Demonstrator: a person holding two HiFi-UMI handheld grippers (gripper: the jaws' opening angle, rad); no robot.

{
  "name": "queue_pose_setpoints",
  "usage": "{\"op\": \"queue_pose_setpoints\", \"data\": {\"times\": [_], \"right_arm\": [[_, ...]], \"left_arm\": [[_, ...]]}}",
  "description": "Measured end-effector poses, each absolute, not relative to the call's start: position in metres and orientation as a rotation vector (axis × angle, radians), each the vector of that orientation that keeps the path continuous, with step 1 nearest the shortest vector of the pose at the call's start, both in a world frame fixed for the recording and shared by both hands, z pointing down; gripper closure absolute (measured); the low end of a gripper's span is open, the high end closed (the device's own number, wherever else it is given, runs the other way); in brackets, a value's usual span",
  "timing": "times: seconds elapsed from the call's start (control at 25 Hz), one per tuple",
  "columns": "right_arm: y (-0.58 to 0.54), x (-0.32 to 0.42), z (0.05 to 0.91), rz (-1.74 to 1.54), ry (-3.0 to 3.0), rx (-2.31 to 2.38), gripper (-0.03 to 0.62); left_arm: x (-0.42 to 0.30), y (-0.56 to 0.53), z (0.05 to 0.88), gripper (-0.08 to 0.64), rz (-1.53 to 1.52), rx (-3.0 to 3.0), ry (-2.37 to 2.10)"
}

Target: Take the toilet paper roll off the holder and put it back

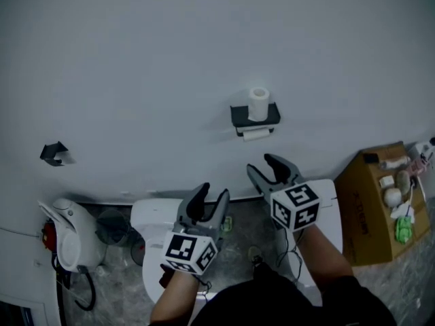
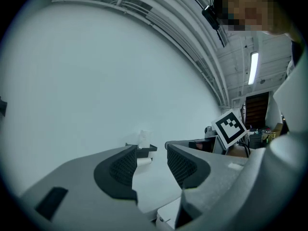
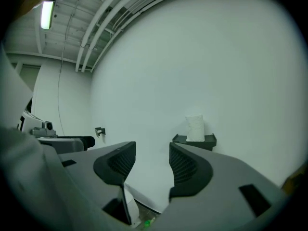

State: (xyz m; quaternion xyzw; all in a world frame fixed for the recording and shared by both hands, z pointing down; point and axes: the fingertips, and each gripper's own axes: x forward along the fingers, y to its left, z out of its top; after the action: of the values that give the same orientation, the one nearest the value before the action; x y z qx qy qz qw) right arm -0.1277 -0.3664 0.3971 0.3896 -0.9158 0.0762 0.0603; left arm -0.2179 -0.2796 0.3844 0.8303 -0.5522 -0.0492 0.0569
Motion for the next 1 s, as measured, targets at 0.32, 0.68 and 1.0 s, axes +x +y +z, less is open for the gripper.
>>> {"op": "queue_pose_setpoints", "data": {"times": [0.32,0.68,1.0], "right_arm": [[-0.261,-0.14,0.4,0.224,-2.754,1.183,0.382],[-0.191,-0.114,0.401,0.244,-2.727,1.227,0.38],[-0.168,-0.07,0.399,0.259,-2.739,1.251,0.384]], "left_arm": [[-0.233,-0.183,0.397,0.376,-0.169,2.509,-1.638],[-0.206,-0.129,0.41,0.376,-0.172,2.52,-1.545],[-0.159,-0.11,0.403,0.376,-0.148,2.545,-1.524]]}}
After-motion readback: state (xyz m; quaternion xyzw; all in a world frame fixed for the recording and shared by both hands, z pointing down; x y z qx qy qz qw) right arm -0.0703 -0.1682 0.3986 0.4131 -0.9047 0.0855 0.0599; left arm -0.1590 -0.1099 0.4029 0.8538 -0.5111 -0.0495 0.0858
